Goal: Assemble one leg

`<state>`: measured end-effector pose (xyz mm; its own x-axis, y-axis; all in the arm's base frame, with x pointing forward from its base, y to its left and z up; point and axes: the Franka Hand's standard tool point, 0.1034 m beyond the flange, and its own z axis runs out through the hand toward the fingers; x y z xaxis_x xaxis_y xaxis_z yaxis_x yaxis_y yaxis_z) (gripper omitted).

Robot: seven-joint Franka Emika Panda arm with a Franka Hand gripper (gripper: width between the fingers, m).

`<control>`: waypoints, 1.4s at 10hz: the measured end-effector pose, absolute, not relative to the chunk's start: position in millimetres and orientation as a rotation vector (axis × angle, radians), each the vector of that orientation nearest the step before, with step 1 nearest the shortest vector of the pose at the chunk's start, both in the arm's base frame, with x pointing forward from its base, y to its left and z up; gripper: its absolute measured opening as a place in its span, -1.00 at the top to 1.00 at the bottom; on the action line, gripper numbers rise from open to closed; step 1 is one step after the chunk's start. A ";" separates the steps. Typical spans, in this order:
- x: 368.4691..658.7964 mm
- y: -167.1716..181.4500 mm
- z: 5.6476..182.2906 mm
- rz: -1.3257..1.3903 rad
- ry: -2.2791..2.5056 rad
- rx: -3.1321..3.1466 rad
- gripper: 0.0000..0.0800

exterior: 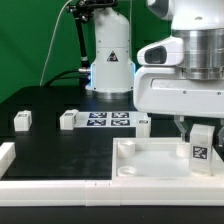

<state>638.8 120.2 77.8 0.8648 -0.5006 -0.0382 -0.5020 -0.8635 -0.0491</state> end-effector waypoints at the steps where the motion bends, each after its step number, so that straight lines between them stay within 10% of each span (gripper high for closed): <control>1: 638.4 120.5 77.7 0.042 0.992 -2.922 0.27; 8: 637.7 123.2 76.8 0.066 1.803 -2.505 0.27; 10: 637.5 123.6 76.6 0.062 1.689 -2.581 -0.35; 14: 638.8 124.1 76.1 0.045 1.221 -2.826 -0.61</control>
Offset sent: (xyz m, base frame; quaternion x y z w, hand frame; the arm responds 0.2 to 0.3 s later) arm -0.0059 0.0021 -0.0039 -0.0113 -0.0148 0.2001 0.9796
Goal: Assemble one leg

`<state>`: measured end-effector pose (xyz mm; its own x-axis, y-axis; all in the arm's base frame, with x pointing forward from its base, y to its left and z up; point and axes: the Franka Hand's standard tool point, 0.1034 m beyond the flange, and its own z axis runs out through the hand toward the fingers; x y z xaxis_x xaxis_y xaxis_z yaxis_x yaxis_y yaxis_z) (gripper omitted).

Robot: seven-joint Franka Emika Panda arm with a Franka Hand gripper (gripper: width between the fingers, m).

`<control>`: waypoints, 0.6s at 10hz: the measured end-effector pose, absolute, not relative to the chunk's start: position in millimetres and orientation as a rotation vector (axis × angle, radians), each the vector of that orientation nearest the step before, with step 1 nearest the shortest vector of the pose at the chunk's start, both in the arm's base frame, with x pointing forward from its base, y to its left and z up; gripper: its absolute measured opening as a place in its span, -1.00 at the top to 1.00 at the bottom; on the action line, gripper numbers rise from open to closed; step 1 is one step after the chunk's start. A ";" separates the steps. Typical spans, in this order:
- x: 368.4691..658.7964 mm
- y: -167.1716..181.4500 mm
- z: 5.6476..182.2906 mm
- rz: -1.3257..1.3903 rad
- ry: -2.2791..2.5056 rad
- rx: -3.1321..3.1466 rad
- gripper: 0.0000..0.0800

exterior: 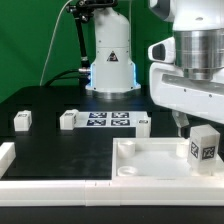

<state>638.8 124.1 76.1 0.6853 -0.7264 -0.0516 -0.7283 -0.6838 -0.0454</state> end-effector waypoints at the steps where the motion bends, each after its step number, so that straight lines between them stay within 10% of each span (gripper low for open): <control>1: 638.9 124.2 76.3 0.041 1.036 -2.898 -0.62; 6: 642.5 121.4 70.5 0.015 0.240 -3.066 -0.62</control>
Offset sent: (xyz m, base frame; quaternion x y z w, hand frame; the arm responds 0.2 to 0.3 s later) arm 0.0140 -0.0043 -0.0094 0.0127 -0.0265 -0.2944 0.9552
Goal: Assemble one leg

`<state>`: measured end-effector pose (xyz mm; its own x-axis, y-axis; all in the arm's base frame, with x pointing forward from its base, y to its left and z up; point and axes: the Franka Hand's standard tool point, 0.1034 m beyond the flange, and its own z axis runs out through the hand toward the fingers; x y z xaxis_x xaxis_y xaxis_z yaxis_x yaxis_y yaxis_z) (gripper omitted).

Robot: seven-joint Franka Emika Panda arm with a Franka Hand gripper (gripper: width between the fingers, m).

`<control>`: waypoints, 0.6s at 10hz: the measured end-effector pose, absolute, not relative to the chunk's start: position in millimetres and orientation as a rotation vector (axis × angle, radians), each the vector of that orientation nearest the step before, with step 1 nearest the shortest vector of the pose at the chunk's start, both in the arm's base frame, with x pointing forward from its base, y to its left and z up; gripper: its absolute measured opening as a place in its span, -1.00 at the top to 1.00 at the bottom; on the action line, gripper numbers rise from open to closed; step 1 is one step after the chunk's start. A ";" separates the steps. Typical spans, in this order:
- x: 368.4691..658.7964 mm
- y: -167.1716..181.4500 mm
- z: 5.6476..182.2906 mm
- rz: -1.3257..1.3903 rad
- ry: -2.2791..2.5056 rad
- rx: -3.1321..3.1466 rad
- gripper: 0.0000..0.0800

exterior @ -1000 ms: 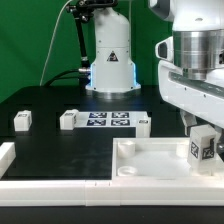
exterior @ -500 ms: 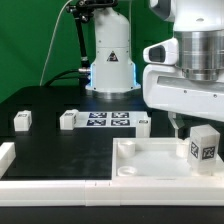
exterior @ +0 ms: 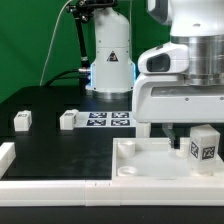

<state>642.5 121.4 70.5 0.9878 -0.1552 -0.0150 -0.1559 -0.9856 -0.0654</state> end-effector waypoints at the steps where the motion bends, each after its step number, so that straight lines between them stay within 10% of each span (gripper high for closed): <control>1: 642.6 120.8 70.5 0.010 0.094 -3.073 -0.62; 4: 644.5 117.8 71.0 -0.013 -0.302 -3.061 -0.62; 6: 647.4 116.6 71.6 -0.038 -0.357 -3.054 -0.07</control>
Offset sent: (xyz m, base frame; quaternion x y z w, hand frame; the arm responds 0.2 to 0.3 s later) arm 0.0014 0.0002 0.0043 0.0055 0.0019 -0.2411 0.9705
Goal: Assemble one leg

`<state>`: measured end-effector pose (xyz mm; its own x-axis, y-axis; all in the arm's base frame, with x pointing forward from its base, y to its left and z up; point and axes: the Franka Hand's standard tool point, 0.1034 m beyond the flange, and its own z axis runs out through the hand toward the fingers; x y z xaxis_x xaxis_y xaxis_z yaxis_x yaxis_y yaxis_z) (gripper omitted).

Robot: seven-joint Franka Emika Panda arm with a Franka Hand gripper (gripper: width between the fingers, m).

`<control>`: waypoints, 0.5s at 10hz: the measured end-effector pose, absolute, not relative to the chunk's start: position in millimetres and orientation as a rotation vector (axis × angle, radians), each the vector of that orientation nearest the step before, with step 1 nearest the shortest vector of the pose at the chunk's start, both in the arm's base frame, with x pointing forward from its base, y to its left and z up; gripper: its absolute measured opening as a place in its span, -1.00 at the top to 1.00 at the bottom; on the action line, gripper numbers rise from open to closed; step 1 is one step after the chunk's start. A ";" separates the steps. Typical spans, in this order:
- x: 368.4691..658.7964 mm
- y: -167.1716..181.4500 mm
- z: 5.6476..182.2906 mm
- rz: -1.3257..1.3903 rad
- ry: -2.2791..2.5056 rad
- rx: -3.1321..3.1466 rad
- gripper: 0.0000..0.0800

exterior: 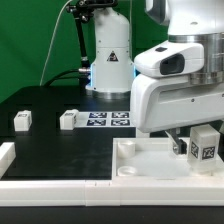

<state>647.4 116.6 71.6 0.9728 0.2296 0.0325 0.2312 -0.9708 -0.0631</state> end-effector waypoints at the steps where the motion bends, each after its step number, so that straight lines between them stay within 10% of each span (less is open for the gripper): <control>1: 647.4 116.6 71.6 -0.038 -0.358 -3.054 -0.07; 2: 647.4 116.5 71.5 -0.038 -0.346 -3.055 0.27; 5: 647.2 117.1 71.3 -0.033 -0.234 -3.062 0.27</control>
Offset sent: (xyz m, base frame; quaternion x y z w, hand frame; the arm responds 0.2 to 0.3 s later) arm 0.0000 0.0000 0.0000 0.0000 0.0000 0.0000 1.0000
